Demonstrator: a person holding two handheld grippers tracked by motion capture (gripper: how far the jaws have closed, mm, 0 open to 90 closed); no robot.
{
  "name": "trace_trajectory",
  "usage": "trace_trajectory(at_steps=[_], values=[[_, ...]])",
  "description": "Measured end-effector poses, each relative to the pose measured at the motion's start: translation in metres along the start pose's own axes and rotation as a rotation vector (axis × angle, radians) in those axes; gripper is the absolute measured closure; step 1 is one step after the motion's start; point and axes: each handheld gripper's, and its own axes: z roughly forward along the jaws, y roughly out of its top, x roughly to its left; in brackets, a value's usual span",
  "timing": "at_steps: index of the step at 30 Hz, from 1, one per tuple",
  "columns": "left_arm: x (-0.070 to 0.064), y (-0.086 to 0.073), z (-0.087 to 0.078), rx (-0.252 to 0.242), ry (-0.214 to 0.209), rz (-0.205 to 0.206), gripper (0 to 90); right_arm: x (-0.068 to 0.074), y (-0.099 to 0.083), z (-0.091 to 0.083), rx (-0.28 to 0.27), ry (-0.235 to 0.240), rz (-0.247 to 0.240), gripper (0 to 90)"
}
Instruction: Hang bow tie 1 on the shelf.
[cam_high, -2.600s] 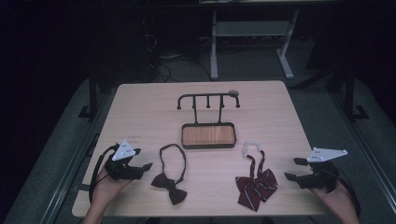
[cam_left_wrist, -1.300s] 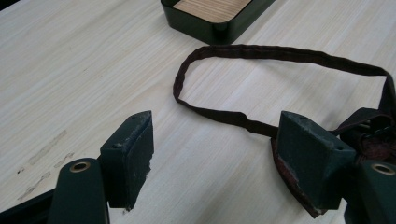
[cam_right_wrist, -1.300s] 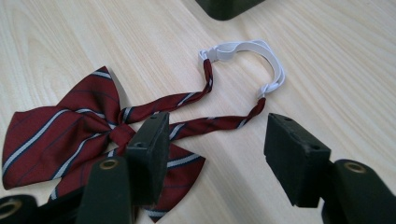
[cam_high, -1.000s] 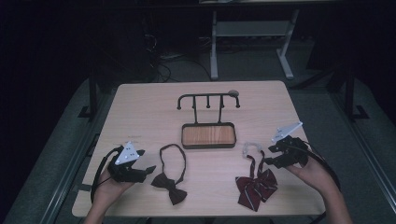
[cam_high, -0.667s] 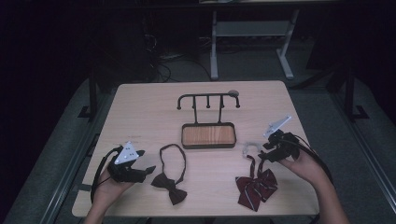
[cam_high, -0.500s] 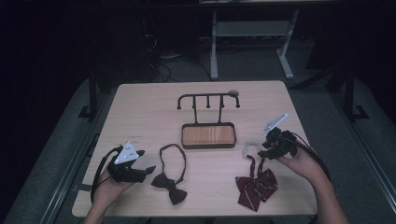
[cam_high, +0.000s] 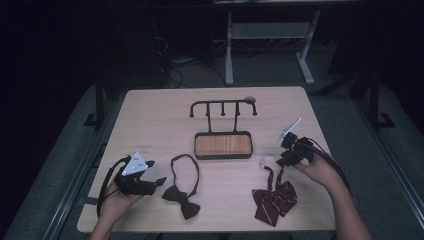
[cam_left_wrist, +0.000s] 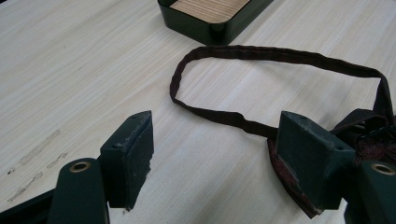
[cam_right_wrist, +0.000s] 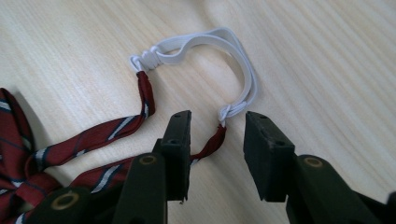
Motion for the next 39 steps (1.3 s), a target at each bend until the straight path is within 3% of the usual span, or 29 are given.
trace_trajectory(at_steps=[12,25,39], values=[[0.000,0.000,-0.001,-0.003,0.005,0.008,27.7,0.000,0.004,0.011,0.069,-0.031,0.014,68.7],[0.001,0.000,-0.001,0.000,0.004,0.012,27.7,0.000,0.004,0.014,0.095,-0.043,0.025,74.3],[0.000,0.000,-0.002,-0.002,0.012,0.006,27.7,0.001,0.005,0.016,0.118,-0.057,0.002,82.6]])
